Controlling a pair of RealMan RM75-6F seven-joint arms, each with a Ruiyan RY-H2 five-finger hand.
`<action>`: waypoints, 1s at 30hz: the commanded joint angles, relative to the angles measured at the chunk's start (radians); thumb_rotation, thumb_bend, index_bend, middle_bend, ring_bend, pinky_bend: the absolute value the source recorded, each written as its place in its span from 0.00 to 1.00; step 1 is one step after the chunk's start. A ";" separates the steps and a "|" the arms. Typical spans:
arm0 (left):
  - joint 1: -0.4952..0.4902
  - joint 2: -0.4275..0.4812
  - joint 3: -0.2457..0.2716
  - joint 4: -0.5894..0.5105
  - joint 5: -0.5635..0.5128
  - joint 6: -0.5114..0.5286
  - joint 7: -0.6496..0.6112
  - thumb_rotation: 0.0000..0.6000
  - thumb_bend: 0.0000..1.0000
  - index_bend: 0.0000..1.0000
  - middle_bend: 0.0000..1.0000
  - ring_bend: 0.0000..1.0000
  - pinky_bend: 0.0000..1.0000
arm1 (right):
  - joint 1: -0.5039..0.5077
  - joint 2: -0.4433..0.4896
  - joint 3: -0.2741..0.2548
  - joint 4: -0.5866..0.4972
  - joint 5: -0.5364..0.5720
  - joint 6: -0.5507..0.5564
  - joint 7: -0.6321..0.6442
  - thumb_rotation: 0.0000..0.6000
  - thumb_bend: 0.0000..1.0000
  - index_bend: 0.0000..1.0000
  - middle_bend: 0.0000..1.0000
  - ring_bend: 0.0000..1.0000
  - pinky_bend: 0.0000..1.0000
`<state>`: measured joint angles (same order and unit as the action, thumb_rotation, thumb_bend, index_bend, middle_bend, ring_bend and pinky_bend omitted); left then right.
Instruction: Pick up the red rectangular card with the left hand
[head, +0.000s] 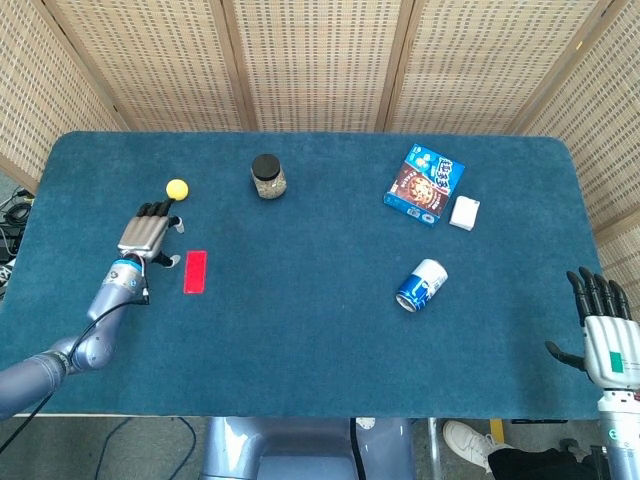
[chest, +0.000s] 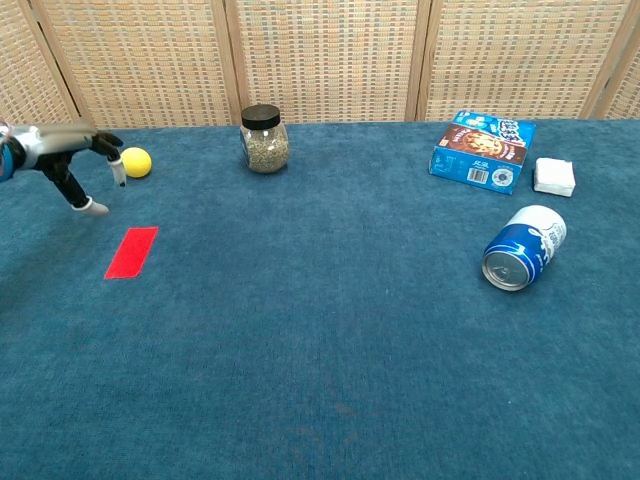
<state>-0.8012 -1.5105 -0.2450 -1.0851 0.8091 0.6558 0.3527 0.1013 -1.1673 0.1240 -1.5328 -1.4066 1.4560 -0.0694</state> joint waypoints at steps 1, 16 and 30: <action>-0.018 -0.035 0.018 0.043 -0.029 -0.015 0.009 1.00 0.39 0.38 0.00 0.00 0.00 | 0.002 -0.001 0.001 0.005 0.007 -0.007 0.003 1.00 0.00 0.02 0.00 0.00 0.00; -0.064 -0.090 0.035 0.114 -0.081 -0.087 -0.010 1.00 0.44 0.37 0.00 0.00 0.00 | 0.008 -0.003 0.001 0.009 0.021 -0.026 0.005 1.00 0.00 0.03 0.00 0.00 0.00; -0.097 -0.121 0.067 0.136 -0.141 -0.114 -0.005 1.00 0.44 0.39 0.00 0.00 0.00 | 0.009 -0.001 0.002 0.014 0.034 -0.036 0.013 1.00 0.00 0.04 0.00 0.00 0.00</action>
<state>-0.8974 -1.6326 -0.1796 -0.9467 0.6681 0.5418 0.3487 0.1100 -1.1685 0.1255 -1.5187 -1.3730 1.4198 -0.0558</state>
